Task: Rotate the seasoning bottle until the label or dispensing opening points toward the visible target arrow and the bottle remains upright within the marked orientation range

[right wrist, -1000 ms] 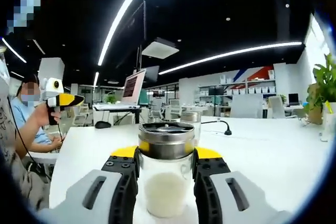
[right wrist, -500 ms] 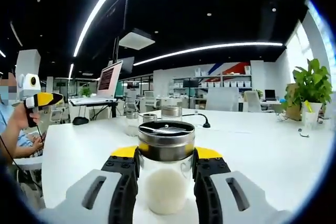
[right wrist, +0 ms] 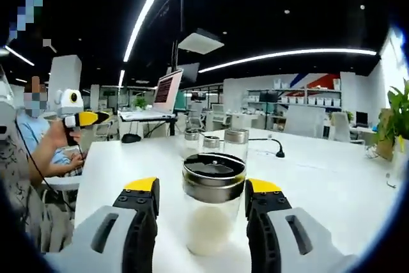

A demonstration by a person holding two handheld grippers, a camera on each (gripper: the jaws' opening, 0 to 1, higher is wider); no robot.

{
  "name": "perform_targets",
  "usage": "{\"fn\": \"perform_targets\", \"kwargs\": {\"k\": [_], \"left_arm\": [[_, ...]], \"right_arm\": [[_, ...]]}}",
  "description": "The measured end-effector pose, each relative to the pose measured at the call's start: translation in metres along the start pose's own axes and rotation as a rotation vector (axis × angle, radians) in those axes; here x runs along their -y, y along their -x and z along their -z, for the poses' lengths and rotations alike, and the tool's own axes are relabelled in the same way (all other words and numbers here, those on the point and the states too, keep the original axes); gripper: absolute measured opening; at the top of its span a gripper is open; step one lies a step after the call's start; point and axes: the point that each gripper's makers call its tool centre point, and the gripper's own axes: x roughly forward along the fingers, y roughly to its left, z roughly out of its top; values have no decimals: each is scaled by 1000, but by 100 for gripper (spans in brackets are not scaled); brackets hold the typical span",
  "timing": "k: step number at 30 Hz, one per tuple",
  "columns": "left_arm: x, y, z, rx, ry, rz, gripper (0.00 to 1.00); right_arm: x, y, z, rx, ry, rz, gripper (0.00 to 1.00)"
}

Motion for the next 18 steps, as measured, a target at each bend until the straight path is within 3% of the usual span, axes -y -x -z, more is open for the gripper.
{"fn": "perform_targets", "kwargs": {"k": [5,8,13,18], "left_arm": [[4,2,-2,17,21,20,20],[6,2,-5,31,33,31,20],[8,2,-4,24,23,35,20],[11,1,-3,18,29,49,20]], "right_arm": [[2,8,-9,-7,48,-126,50],[-1,13,-22,36,29,-212,50],[6,14,-26,55,-9,-269,48],[7,6,-18,38,-19,-326,47]]}}
